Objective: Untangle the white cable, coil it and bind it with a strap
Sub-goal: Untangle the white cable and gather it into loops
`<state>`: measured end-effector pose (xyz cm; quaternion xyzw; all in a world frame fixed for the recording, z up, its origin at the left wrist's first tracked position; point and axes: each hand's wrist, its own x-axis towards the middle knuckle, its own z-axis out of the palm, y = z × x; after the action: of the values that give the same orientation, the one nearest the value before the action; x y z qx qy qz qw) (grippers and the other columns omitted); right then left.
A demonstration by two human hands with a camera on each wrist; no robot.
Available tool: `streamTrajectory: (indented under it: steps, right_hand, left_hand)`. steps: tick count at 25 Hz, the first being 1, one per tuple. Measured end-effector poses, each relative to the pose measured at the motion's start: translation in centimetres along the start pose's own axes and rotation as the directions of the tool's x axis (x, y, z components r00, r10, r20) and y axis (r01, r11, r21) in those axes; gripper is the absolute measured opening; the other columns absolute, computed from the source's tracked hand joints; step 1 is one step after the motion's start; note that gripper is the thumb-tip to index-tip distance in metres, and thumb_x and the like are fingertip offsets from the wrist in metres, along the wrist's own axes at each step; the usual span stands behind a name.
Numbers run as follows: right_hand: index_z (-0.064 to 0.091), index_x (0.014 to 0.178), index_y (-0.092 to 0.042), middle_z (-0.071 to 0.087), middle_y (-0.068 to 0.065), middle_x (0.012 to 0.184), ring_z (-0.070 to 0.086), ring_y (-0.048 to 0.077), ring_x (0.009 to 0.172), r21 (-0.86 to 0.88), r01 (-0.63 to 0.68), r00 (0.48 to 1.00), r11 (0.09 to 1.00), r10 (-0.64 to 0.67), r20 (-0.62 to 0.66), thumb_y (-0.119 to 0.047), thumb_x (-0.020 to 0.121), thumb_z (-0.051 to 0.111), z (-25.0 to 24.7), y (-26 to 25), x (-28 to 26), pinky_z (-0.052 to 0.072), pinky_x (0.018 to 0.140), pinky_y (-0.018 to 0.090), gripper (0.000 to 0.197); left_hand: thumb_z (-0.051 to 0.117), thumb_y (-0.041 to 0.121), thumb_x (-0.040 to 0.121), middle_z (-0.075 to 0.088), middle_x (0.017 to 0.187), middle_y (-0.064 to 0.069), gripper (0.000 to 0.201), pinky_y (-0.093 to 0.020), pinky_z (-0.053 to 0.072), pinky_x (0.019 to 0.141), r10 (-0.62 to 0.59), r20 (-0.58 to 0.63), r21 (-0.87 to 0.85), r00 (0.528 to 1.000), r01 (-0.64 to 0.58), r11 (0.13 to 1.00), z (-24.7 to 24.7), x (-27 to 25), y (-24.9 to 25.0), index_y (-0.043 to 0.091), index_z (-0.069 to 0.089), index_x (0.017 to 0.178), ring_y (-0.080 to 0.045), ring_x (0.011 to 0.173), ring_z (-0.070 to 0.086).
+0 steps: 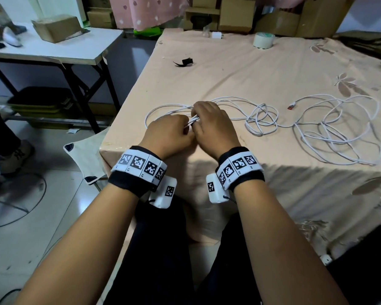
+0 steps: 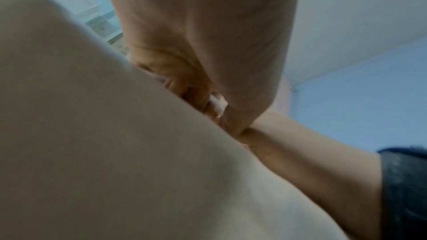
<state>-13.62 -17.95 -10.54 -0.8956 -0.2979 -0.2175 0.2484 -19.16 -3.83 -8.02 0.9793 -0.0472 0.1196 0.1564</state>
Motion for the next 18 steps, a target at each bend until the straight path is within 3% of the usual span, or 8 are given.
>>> streamTrajectory:
  steps: [2, 4, 7, 9, 11, 13, 15, 18]
  right_hand:
    - [0.054, 0.135, -0.007, 0.059, 0.011, 0.136, 0.05, 0.031, 0.129, 0.032, -0.071, 0.997, 0.997, 0.072, -0.023, -0.012, 0.087, 0.058, -0.2, 0.4, -0.1, 0.044, 0.103, 0.045, 0.049]
    - [0.038, 0.151, -0.005, 0.047, 0.013, 0.151, 0.039, 0.03, 0.143, 0.036, -0.181, 0.983, 0.983, 0.18, 0.026, -0.01, 0.089, 0.057, -0.4, 0.8, 0.1, 0.036, 0.115, 0.044, 0.065]
    - [0.022, 0.16, -0.012, 0.024, 0.009, 0.167, 0.014, 0.024, 0.156, -0.06, -0.27, 0.929, 0.961, 0.276, 0.248, -0.021, 0.097, 0.051, -0.6, 1.0, 1.0, 0.014, 0.126, 0.042, 0.069]
    - [0.027, 0.159, -0.019, 0.018, 0.004, 0.169, 0.005, 0.02, 0.158, -0.206, -0.221, 0.857, 0.953, 0.291, 0.426, -0.026, 0.101, 0.041, -0.4, 0.7, 1.7, 0.001, 0.127, 0.047, 0.06]
    - [0.05, 0.142, -0.024, 0.041, 0.004, 0.157, 0.021, 0.021, 0.154, -0.229, -0.184, 0.833, 0.956, 0.275, 0.481, -0.025, 0.101, 0.041, -0.7, 0.4, 2.4, -0.001, 0.125, 0.052, 0.042]
    - [0.064, 0.11, -0.025, 0.061, 0.001, 0.124, 0.048, 0.02, 0.132, -0.208, -0.173, 0.868, 0.963, 0.249, 0.431, -0.03, 0.1, 0.049, -1.3, 0.2, 2.9, 0.002, 0.124, 0.051, 0.019]
    - [0.067, 0.09, -0.024, 0.065, 0.0, 0.104, 0.059, 0.02, 0.111, -0.216, -0.18, 0.873, 0.96, 0.257, 0.415, -0.037, 0.096, 0.056, -2.6, 0.4, 3.2, 0.006, 0.123, 0.047, 0.018]
    - [0.067, 0.078, -0.023, 0.071, -0.001, 0.089, 0.063, 0.019, 0.097, -0.209, -0.195, 0.867, 0.958, 0.268, 0.42, -0.039, 0.09, 0.066, -5.1, 1.3, 4.2, 0.008, 0.123, 0.041, 0.021]
  left_hand:
    - [0.055, 0.032, 0.088, 0.045, 0.055, -0.001, 0.038, -0.034, 0.03, 0.056, -0.107, -0.097, -0.132, 0.99, 0.094, 0.987, -1.5, 0.2, 0.0, 0.01, 0.045, 0.059, -0.03, 0.064, 0.05]
    - [0.057, 0.026, 0.087, 0.036, 0.049, -0.005, 0.042, -0.035, 0.026, 0.052, -0.223, -0.138, -0.406, 0.965, 0.151, 0.901, -3.2, 0.7, -0.3, 0.008, 0.041, 0.053, -0.024, 0.051, 0.036]
    - [0.061, 0.02, 0.087, 0.022, 0.052, -0.001, 0.051, -0.032, 0.014, 0.052, -0.272, 0.009, -0.753, 0.962, 0.186, 0.632, -6.3, 1.0, -0.5, 0.022, 0.027, 0.05, -0.019, 0.049, 0.016]
    - [0.062, 0.019, 0.091, 0.021, 0.052, 0.0, 0.054, -0.034, 0.01, 0.053, -0.242, 0.13, -0.802, 0.961, 0.245, 0.545, -7.7, 1.3, -0.2, 0.025, 0.026, 0.052, -0.016, 0.051, 0.014]
    - [0.062, 0.019, 0.093, 0.021, 0.053, 0.001, 0.053, -0.035, 0.01, 0.053, -0.229, 0.181, -0.782, 0.956, 0.281, 0.557, -9.0, 1.7, 0.0, 0.025, 0.026, 0.055, -0.016, 0.052, 0.014]
    - [0.061, 0.019, 0.094, 0.02, 0.053, 0.001, 0.051, -0.034, 0.01, 0.053, -0.242, 0.177, -0.773, 0.954, 0.287, 0.566, -10.3, 1.9, -0.1, 0.025, 0.025, 0.058, -0.016, 0.051, 0.013]
    - [0.061, 0.02, 0.093, 0.019, 0.053, 0.002, 0.049, -0.032, 0.01, 0.052, -0.273, 0.17, -0.763, 0.947, 0.302, 0.572, -11.4, 2.0, -0.6, 0.025, 0.025, 0.06, -0.016, 0.05, 0.013]
    - [0.062, 0.023, 0.093, 0.021, 0.054, 0.001, 0.049, -0.026, 0.011, 0.05, -0.314, 0.216, -0.737, 0.925, 0.365, 0.569, -12.8, 1.8, -1.9, 0.025, 0.027, 0.059, -0.015, 0.047, 0.014]
